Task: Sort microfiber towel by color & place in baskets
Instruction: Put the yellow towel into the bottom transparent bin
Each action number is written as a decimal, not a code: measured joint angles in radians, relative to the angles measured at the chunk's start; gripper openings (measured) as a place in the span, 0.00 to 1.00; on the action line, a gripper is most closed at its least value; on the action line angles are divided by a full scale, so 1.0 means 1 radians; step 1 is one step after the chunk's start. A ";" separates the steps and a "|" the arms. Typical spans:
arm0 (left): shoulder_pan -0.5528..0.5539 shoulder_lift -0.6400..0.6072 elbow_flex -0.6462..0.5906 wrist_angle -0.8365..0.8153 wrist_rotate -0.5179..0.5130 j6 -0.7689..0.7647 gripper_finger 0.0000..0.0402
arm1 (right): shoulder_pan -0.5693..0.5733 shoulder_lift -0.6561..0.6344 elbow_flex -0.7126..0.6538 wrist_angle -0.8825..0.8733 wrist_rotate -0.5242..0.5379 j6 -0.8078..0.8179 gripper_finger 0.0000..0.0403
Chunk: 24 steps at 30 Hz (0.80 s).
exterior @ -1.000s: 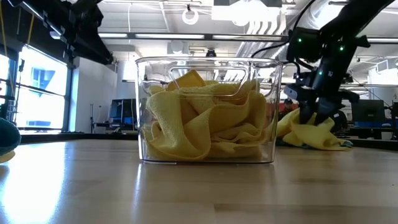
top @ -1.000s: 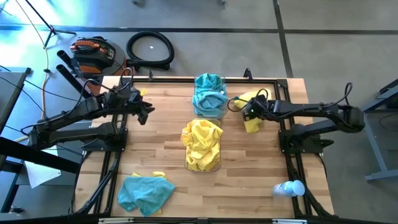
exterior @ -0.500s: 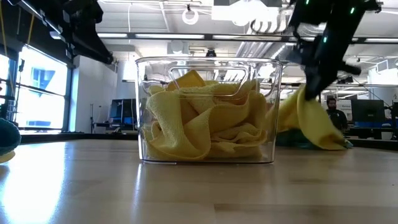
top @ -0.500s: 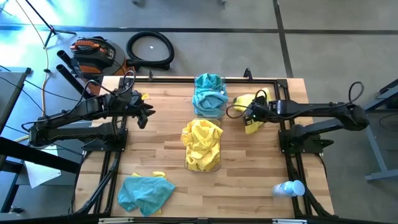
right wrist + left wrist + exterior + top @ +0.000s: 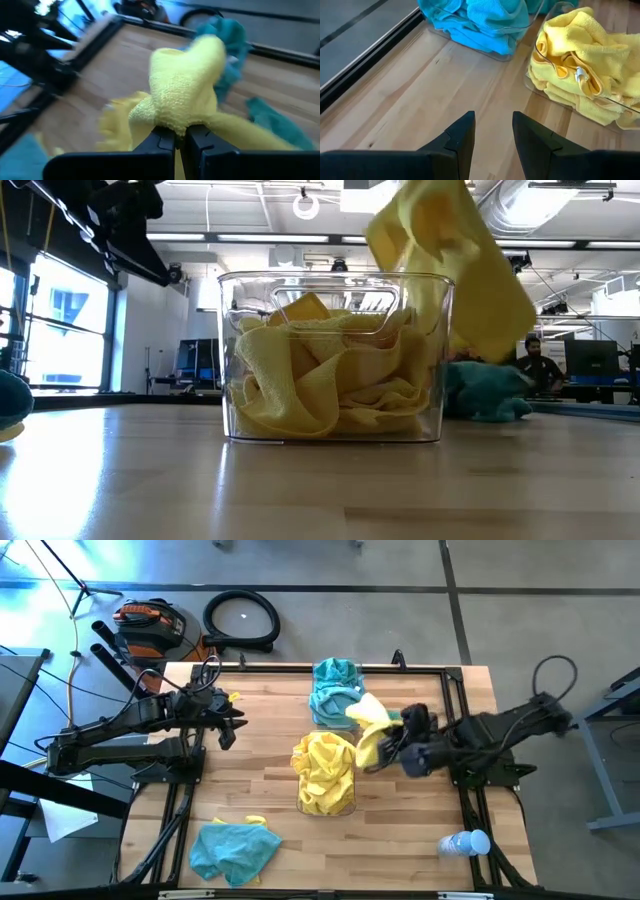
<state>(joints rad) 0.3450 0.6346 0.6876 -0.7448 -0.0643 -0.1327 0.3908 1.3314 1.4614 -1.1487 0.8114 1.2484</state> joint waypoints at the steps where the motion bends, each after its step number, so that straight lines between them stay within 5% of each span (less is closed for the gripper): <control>1: 0.000 0.000 0.000 0.000 0.000 0.004 0.30 | 0.022 0.046 0.060 -0.013 0.016 0.003 0.00; 15: 0.000 0.000 0.000 0.000 0.000 0.006 0.30 | 0.133 0.647 0.879 -0.047 0.114 -0.116 0.00; 19: 0.000 0.000 0.000 0.000 0.000 0.006 0.30 | 0.140 0.681 0.828 -0.004 0.138 -0.129 0.00; 24: 0.000 0.000 0.000 0.001 0.000 0.006 0.30 | 0.128 0.684 0.692 -0.197 0.101 0.159 0.00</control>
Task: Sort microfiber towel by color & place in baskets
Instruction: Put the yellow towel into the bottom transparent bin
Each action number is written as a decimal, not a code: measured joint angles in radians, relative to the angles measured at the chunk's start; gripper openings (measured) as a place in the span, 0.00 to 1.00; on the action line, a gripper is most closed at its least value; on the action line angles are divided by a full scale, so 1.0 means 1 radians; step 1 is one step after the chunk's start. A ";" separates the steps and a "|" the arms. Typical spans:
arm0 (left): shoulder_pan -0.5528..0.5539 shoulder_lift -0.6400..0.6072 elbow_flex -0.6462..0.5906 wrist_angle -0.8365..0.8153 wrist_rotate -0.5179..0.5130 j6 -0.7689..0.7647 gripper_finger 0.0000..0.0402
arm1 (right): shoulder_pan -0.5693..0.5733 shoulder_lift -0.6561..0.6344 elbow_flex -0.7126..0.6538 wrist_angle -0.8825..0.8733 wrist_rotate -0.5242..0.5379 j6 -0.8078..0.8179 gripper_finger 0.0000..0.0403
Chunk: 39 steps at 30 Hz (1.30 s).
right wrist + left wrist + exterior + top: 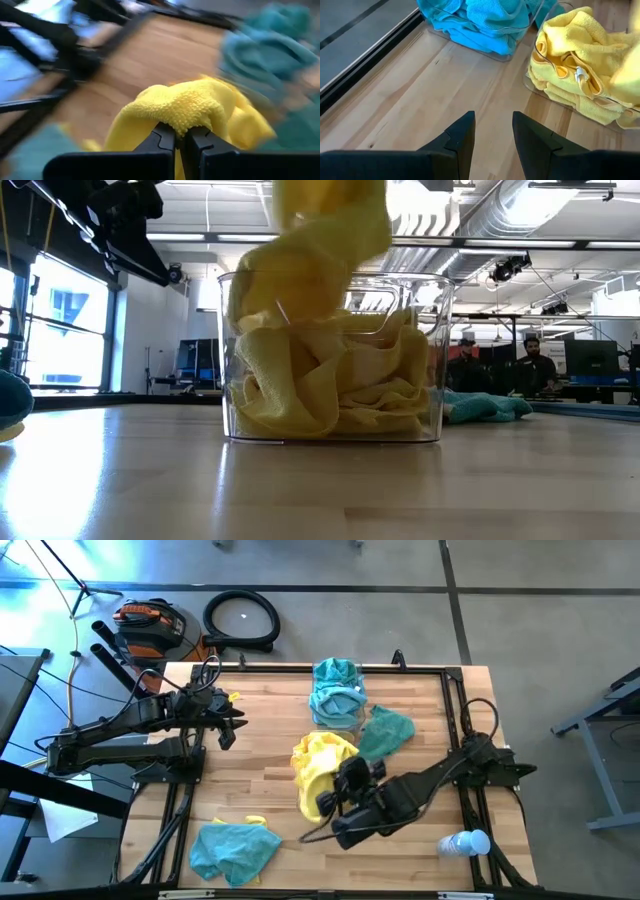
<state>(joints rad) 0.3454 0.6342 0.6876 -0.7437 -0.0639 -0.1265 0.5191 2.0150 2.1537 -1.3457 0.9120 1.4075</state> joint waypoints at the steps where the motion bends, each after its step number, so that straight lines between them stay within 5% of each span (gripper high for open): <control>1: 0.000 0.000 0.000 -0.001 0.000 0.000 0.30 | -0.003 0.000 -0.023 -0.054 -0.016 0.074 0.00; 6: 0.000 0.000 0.000 -0.001 0.000 0.000 0.30 | -0.040 0.000 -0.119 -0.045 -0.138 0.213 0.00; 12: 0.000 0.000 0.000 -0.001 0.000 0.000 0.30 | -0.119 -0.001 -0.225 0.227 -0.495 0.115 0.00; 20: 0.000 0.000 0.000 -0.001 0.000 0.000 0.30 | -0.203 0.014 -0.310 0.285 -0.702 0.163 0.00; 33: 0.000 0.000 0.000 -0.001 0.000 -0.001 0.30 | -0.251 0.274 -0.203 0.317 -0.941 0.077 0.00; 39: 0.000 0.000 0.000 -0.001 0.000 -0.001 0.30 | -0.257 0.321 -0.199 0.334 -0.968 0.077 0.00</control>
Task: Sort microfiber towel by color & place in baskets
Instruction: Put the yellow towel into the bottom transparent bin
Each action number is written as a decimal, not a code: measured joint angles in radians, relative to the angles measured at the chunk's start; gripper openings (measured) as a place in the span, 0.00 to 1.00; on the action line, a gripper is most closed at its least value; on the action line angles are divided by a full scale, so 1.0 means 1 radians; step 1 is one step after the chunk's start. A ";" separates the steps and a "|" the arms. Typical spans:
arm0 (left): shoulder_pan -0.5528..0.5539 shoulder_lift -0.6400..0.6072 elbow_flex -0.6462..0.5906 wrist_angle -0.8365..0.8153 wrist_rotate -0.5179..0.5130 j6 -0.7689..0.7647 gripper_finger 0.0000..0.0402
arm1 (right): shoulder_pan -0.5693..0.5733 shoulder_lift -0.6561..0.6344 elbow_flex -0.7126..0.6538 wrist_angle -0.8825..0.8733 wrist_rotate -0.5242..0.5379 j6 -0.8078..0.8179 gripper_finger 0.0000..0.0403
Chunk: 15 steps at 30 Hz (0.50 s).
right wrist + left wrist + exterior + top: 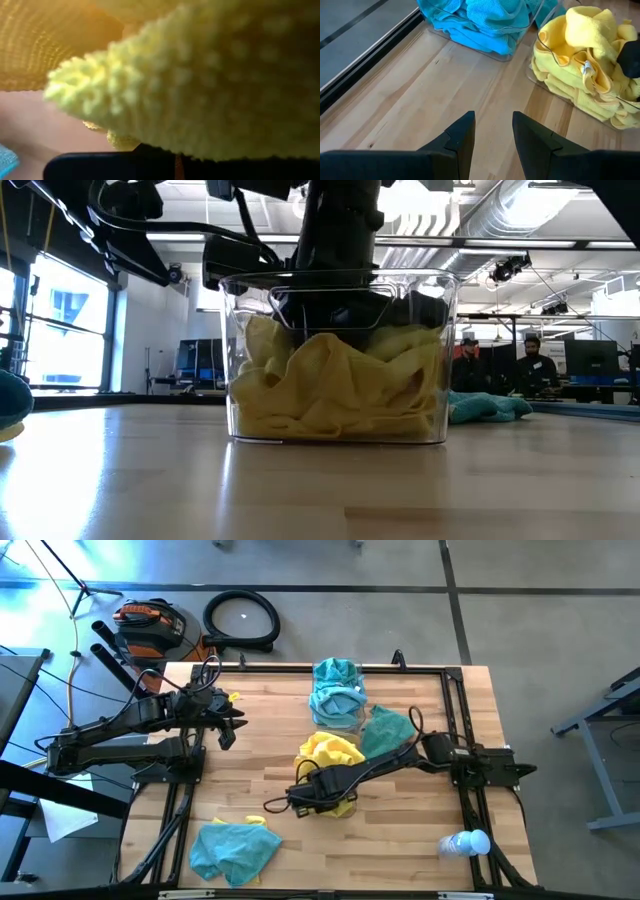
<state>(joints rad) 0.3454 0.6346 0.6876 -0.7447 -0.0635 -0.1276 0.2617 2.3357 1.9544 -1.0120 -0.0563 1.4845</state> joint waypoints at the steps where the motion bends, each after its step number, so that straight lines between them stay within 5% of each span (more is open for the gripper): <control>1: 0.000 0.000 0.000 0.000 0.000 0.000 0.30 | 0.000 0.001 0.000 0.000 0.008 -0.001 0.00; 11: 0.000 0.000 0.000 0.000 0.000 0.000 0.30 | 0.007 0.004 0.000 0.013 0.037 -0.033 0.01; 15: 0.000 0.000 0.000 0.000 0.000 0.000 0.30 | 0.008 0.002 0.015 0.004 0.059 -0.069 0.09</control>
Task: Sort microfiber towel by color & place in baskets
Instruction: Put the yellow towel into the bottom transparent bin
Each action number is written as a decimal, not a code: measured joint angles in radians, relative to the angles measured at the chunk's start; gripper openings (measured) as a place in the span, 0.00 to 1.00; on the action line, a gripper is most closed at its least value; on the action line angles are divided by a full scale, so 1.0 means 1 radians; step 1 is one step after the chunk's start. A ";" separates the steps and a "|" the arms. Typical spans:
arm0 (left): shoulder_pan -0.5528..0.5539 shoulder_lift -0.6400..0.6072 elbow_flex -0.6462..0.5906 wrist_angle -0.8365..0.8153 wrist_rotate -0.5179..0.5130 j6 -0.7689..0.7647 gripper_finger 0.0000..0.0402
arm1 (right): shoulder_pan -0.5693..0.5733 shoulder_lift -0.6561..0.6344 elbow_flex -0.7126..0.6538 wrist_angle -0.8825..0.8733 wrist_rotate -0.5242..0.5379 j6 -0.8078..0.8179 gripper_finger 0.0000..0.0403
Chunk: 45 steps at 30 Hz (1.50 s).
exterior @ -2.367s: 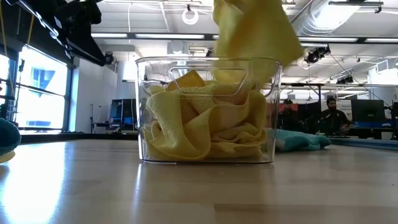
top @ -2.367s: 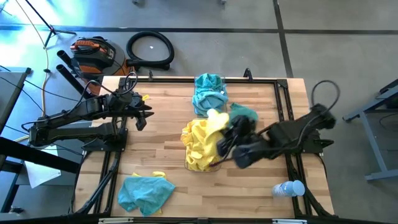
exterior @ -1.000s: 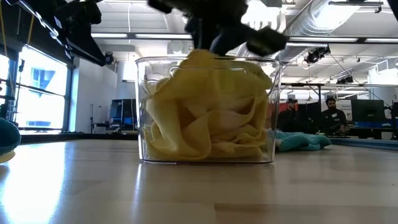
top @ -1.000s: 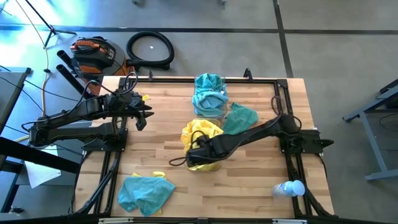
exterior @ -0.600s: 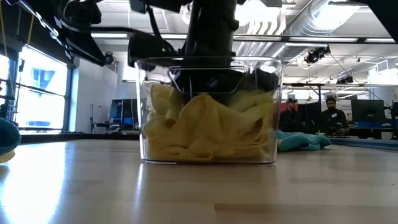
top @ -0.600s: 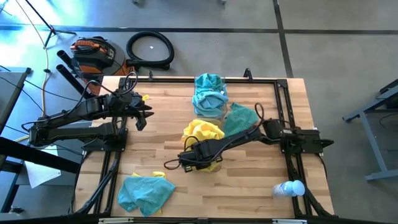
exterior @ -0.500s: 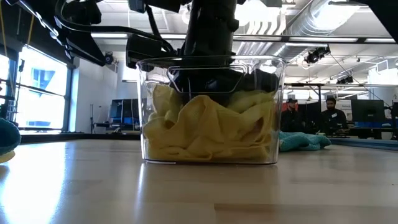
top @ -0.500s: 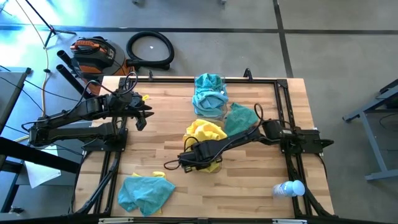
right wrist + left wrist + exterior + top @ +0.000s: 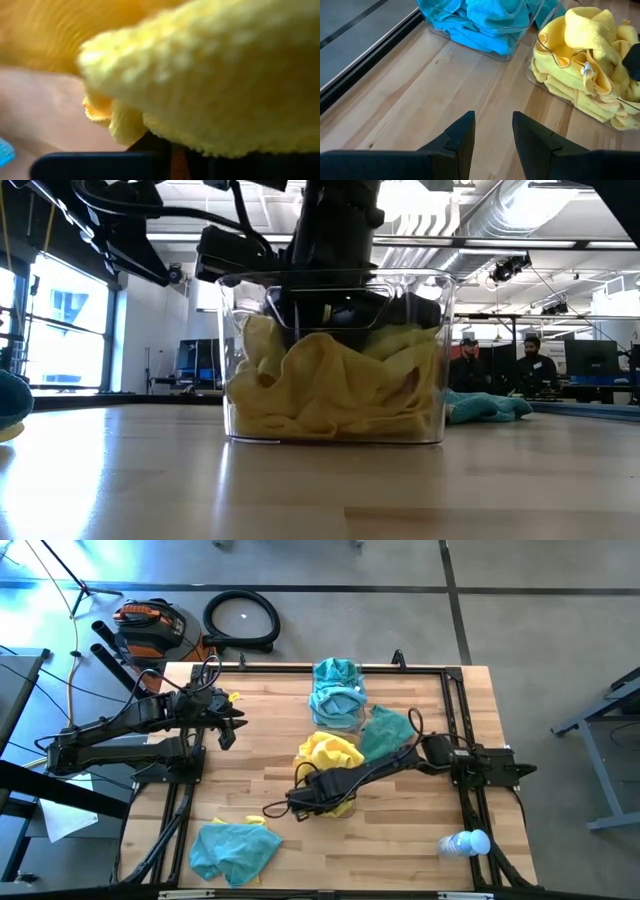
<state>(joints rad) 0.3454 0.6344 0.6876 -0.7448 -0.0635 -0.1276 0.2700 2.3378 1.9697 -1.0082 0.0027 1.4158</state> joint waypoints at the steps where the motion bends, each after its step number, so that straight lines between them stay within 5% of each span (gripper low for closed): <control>1: 0.000 0.000 0.000 0.000 0.000 0.000 0.30 | 0.001 0.000 0.012 -0.010 0.014 -0.003 0.12; 12: 0.000 0.000 0.000 0.000 0.000 0.000 0.30 | 0.000 -0.002 0.211 -0.224 0.061 -0.045 0.35; 20: 0.000 0.000 0.000 0.000 0.000 0.000 0.30 | 0.013 -0.006 0.371 -0.367 0.164 -0.051 0.35; 35: 0.000 0.000 0.000 0.000 0.000 0.000 0.30 | 0.017 -0.006 0.223 -0.320 0.207 0.026 0.35; 41: 0.000 0.000 0.000 0.000 0.000 0.000 0.30 | 0.025 -0.006 0.311 -0.362 0.235 -0.003 0.35; 45: 0.000 0.000 0.000 0.000 0.000 0.000 0.30 | 0.057 -0.017 0.386 -0.463 0.354 -0.009 0.35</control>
<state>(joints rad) 0.3454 0.6343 0.6876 -0.7451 -0.0635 -0.1280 0.3269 2.3211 2.3560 -1.4711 0.3562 1.4063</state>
